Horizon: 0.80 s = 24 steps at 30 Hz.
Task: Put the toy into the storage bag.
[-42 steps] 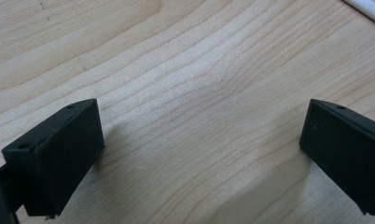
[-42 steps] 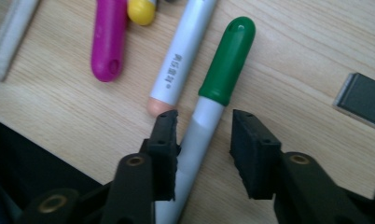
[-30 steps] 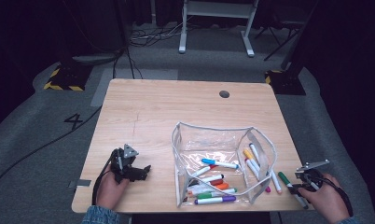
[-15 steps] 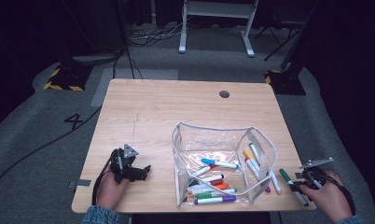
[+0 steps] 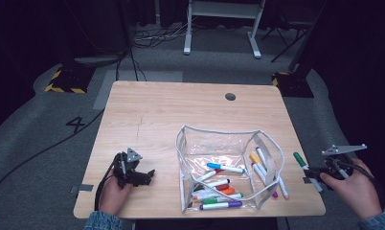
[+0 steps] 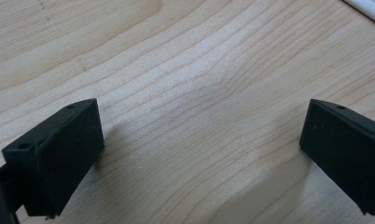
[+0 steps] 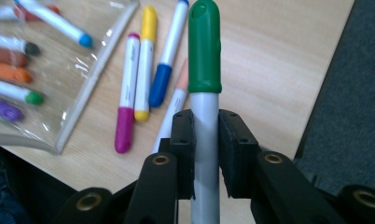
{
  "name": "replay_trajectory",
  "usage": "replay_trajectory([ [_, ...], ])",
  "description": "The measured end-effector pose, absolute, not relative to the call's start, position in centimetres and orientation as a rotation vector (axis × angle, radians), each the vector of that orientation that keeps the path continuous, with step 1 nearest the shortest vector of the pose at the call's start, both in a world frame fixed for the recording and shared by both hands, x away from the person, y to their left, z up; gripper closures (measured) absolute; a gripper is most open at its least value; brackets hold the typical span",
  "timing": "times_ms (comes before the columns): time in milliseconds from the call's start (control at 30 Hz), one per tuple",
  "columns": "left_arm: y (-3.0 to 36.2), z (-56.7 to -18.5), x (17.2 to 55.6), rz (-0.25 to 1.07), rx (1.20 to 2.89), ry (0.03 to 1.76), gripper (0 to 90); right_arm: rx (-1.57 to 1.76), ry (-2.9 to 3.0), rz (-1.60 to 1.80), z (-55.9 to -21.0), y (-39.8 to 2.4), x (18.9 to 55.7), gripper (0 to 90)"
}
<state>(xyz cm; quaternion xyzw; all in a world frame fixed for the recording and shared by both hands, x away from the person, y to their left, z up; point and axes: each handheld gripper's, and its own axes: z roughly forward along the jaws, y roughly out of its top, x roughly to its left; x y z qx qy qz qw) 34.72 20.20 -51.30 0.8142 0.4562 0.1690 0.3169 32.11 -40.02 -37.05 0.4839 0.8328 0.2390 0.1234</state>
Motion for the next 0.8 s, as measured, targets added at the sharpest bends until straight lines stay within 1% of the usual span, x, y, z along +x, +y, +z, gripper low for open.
replay_trajectory([
  [400, 20.2, -51.3, 34.7, 0.447, 2.141, 1.204, 0.0, 1.24, 2.423, 0.808, -30.5, -38.0, 32.9, 77.3],
  [500, 20.2, -51.3, 34.7, 0.446, 2.14, 1.205, 0.0, 1.21, 2.432, 0.825, -29.5, -37.4, 32.9, 77.3],
  [533, 20.2, -51.3, 34.7, 0.446, 2.14, 1.205, 0.0, 1.167, 2.441, 0.845, -28.6, -36.8, 33.0, 77.3],
  [800, 20.2, -51.3, 34.7, 0.447, 2.141, 1.205, 0.0, 1.02, 2.499, 0.871, -25.8, -33.5, 33.3, 77.3],
])
